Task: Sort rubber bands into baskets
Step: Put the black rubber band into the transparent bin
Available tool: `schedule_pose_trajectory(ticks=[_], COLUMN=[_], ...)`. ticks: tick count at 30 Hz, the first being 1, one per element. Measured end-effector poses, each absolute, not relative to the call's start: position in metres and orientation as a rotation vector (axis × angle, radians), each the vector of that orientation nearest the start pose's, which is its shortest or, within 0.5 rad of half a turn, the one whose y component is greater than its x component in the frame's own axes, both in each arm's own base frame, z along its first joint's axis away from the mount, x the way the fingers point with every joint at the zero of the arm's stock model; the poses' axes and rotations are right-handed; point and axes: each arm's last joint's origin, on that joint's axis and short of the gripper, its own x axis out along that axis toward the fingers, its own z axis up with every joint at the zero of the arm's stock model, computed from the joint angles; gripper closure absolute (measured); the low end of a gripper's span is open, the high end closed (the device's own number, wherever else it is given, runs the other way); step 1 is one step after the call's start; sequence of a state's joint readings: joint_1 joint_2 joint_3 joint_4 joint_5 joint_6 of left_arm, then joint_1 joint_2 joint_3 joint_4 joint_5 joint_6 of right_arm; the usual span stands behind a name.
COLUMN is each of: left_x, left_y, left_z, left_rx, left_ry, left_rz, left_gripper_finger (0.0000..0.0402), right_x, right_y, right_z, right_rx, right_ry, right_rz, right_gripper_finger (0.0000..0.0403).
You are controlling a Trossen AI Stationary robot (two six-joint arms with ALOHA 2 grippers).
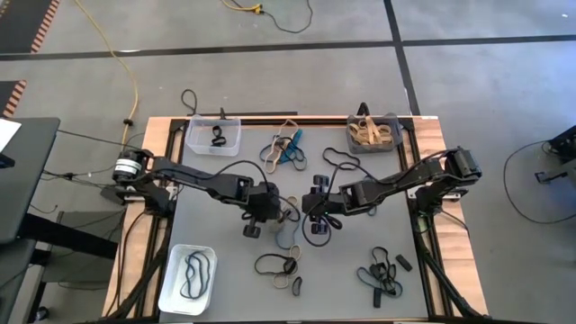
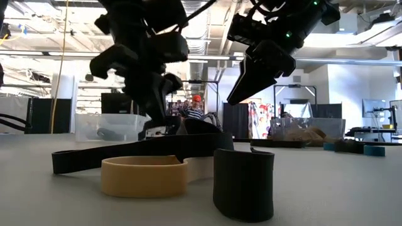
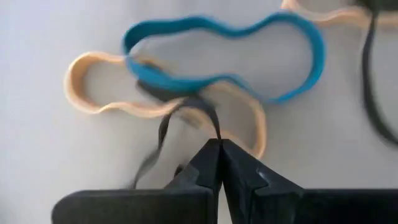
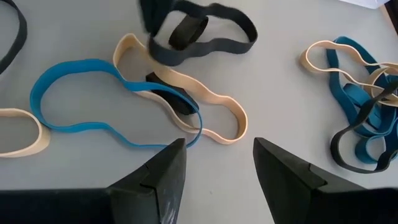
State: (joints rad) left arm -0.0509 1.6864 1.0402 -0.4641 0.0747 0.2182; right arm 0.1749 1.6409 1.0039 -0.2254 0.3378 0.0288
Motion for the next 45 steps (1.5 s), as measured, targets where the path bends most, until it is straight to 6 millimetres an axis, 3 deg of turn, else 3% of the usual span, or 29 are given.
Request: schedule_pose_trajectory(ticks=[5, 11, 18, 26, 31, 37, 45], left_x=[0.324, 0.315, 0.280, 0.230, 0.207, 0.190, 0.169], left_y=[-0.013, 0.010, 0.057, 0.120, 0.155, 0.183, 0.196], left_z=[0.204, 0.251, 0.294, 0.323, 0.319, 0.297, 0.255], left_rx=[0.306, 0.403, 0.380, 0.275, 0.156, 0.073, -0.021], left_ry=[1.179, 1.254, 1.261, 1.247, 1.278, 1.278, 1.321], left_rz=[-0.147, 0.039, 0.288, 0.615, 0.684, 0.736, 0.770], left_gripper_finger=[0.0401, 0.0401, 0.0401, 0.0401, 0.0401, 0.0401, 0.0400], right_x=[0.329, 0.329, 0.328, 0.328, 0.328, 0.328, 0.328], right_y=[0.049, 0.049, 0.048, 0.049, 0.049, 0.049, 0.049], right_z=[0.197, 0.197, 0.196, 0.196, 0.196, 0.196, 0.196], right_rx=[-0.192, -0.197, -0.201, -0.194, -0.193, -0.191, -0.191], right_ry=[0.834, 0.839, 0.853, 0.852, 0.851, 0.851, 0.852], right_rz=[-0.164, -0.163, -0.163, -0.164, -0.165, -0.166, -0.166], right_gripper_finger=[0.0186, 0.0186, 0.0186, 0.0186, 0.0186, 0.0186, 0.0186])
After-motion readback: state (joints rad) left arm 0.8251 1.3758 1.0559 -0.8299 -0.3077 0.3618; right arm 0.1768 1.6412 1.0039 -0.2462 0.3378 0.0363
